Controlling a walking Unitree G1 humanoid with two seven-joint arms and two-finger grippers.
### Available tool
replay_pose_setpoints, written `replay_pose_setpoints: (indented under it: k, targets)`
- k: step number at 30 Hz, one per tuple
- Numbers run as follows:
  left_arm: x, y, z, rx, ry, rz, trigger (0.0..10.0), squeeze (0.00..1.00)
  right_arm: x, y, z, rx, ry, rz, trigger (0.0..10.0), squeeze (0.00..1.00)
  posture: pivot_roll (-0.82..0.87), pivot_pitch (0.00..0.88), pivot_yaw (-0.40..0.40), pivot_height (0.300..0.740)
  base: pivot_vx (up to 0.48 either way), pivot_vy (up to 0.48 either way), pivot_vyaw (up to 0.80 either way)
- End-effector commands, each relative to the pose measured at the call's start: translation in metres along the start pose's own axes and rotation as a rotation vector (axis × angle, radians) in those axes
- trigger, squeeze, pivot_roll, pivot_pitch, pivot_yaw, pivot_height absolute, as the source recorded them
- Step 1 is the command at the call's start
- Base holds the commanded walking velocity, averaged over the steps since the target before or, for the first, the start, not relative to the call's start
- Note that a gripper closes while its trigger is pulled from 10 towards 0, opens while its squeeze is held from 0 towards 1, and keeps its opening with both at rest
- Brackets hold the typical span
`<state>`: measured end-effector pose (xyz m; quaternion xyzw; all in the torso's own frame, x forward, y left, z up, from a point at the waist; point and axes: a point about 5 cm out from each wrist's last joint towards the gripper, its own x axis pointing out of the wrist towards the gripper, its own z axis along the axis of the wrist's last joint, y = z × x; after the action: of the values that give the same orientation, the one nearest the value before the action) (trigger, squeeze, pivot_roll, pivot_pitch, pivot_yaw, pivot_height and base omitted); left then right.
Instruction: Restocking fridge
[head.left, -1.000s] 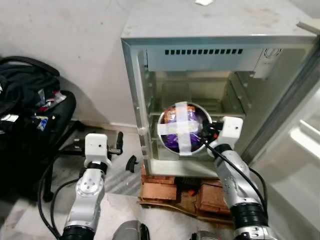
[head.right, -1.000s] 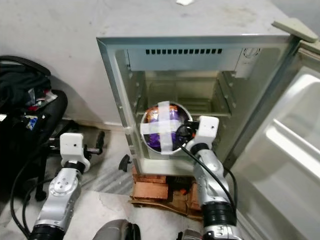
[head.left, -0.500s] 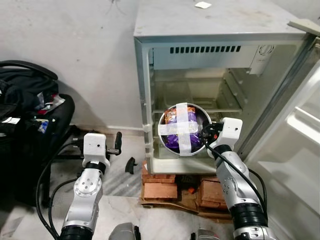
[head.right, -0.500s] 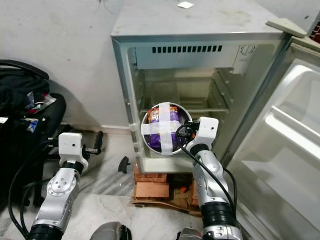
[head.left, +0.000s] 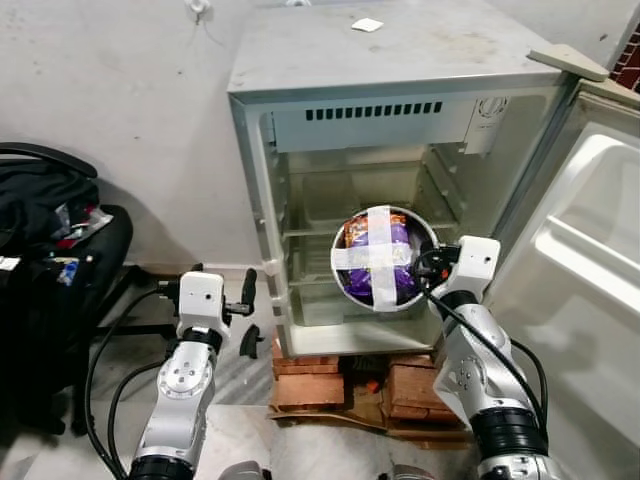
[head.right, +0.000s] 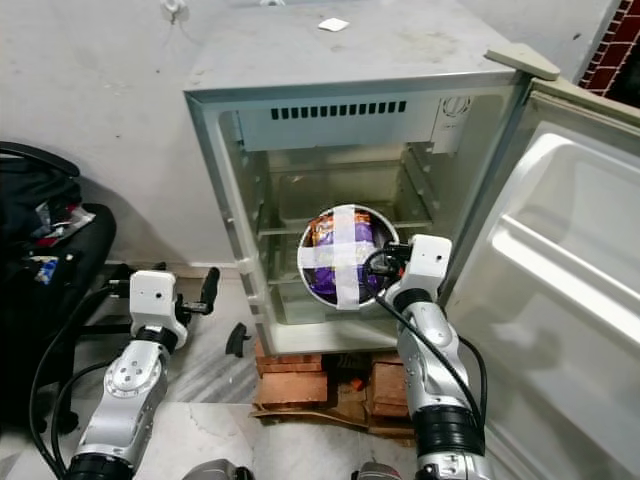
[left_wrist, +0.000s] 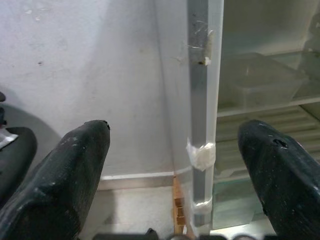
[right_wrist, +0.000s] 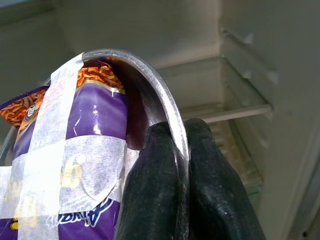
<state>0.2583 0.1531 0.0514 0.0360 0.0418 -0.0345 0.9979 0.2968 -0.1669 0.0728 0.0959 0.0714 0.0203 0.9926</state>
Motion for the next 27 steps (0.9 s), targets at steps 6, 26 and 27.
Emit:
replay_pose_setpoints:
  k: [6,26,27]
  targets:
    - [-0.004,0.008,0.003,0.005,-0.016,0.024,10.0,0.0,-0.005,0.0,0.003,-0.011,-0.022,0.008,10.0,0.0,-0.02,0.0,0.038,0.74,0.359,0.0,0.0]
    - [-0.02,0.02,-0.003,-0.006,0.022,0.083,10.0,0.0,-0.014,-0.001,-0.005,-0.021,0.0,0.001,10.0,0.0,-0.01,0.0,0.026,0.74,0.168,0.0,0.0]
    - [-0.021,0.021,-0.003,-0.007,0.023,0.085,10.0,0.0,-0.014,-0.001,-0.004,-0.021,-0.001,0.001,10.0,0.0,0.0,0.0,0.026,0.74,0.0,0.0,0.0]
